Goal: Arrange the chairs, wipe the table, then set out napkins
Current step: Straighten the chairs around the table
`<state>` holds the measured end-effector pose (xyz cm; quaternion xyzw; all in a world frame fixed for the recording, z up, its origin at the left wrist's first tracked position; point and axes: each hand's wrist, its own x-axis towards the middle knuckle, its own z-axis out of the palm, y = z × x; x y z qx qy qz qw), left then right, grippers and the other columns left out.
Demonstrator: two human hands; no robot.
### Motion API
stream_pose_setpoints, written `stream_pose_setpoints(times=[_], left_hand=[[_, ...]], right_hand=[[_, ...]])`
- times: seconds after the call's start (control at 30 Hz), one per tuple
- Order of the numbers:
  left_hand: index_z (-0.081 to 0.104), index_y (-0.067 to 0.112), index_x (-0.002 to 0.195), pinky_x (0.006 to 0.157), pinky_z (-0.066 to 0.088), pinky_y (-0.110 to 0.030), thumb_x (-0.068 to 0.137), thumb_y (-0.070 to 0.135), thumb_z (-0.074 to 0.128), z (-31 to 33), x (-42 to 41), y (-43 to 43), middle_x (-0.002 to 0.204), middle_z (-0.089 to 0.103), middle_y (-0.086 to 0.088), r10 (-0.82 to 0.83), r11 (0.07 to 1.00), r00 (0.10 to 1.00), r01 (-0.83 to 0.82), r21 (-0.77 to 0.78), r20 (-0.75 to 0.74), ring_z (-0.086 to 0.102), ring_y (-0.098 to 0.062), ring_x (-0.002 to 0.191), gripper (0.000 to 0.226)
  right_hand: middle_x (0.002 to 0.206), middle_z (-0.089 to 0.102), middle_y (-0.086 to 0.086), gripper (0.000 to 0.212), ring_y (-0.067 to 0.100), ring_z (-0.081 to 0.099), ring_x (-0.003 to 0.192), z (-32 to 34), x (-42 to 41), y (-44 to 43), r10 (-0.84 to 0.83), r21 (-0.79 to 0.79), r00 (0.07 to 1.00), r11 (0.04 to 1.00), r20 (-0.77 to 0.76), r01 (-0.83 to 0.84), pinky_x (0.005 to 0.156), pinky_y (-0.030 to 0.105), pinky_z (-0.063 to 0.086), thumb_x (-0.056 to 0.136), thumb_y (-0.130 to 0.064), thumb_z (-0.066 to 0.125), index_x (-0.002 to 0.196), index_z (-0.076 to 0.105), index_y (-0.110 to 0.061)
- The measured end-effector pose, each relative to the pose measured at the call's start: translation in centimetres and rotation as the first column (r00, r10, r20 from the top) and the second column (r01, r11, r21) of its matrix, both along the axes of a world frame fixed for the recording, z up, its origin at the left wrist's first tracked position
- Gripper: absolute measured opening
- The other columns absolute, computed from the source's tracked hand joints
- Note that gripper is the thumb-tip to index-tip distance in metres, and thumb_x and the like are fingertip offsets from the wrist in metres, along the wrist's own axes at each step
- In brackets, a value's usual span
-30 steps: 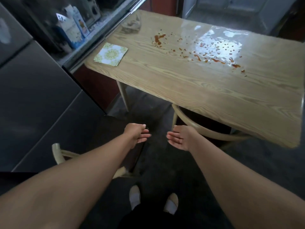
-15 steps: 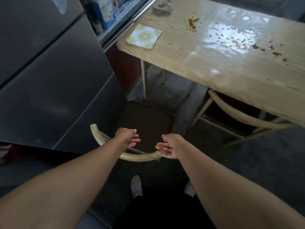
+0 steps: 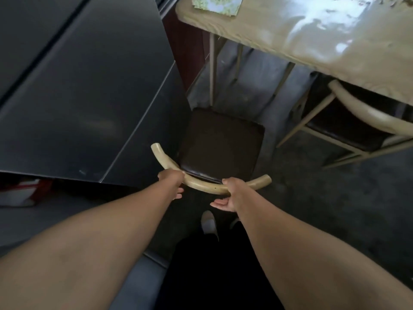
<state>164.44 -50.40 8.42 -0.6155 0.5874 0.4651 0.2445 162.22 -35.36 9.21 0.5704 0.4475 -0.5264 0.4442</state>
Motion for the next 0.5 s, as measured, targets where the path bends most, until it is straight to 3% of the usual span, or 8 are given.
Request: stream_pose_setpoints(times=[0.13,0.27,0.5], left_hand=[[0.05,0.002,0.127,0.07,0.055,-0.044,0.097,0.023,0.053,-2.4,-0.7,0.2,0.113,0.065,-0.017,0.021,0.994,1.0,-0.02,0.111,-0.012,0.067,-0.03,0.093,0.037],[0.049,0.0,0.124,0.073,0.056,-0.047,0.097,0.021,0.053,-3.7,-1.5,0.1,0.112,0.066,-0.021,0.073,0.986,0.997,-0.074,0.152,0.009,0.068,-0.034,0.098,0.034],[0.052,0.001,0.115,0.079,0.056,-0.045,0.094,0.015,0.059,-3.6,-4.4,-0.4,0.108,0.062,-0.018,0.147,0.974,0.989,-0.146,0.173,0.004,0.065,-0.034,0.103,0.026]], right_hand=[[0.133,0.051,0.022,0.033,0.037,0.056,0.119,-2.4,0.0,-0.9,-0.053,0.006,0.999,0.999,0.005,0.053,0.097,0.049,0.05,0.096,-0.015,0.057,0.122,0.047,0.001],[0.121,0.057,0.023,0.024,0.038,0.063,0.108,-4.0,-0.4,-1.6,-0.106,0.022,0.994,0.994,0.012,0.106,0.092,0.049,0.053,0.094,-0.012,0.058,0.108,0.046,0.003],[0.121,0.058,0.021,0.038,0.038,0.063,0.105,-4.0,-3.4,-1.0,-0.178,0.025,0.983,0.984,0.042,0.177,0.084,0.048,0.057,0.091,-0.013,0.064,0.125,0.05,0.0]])
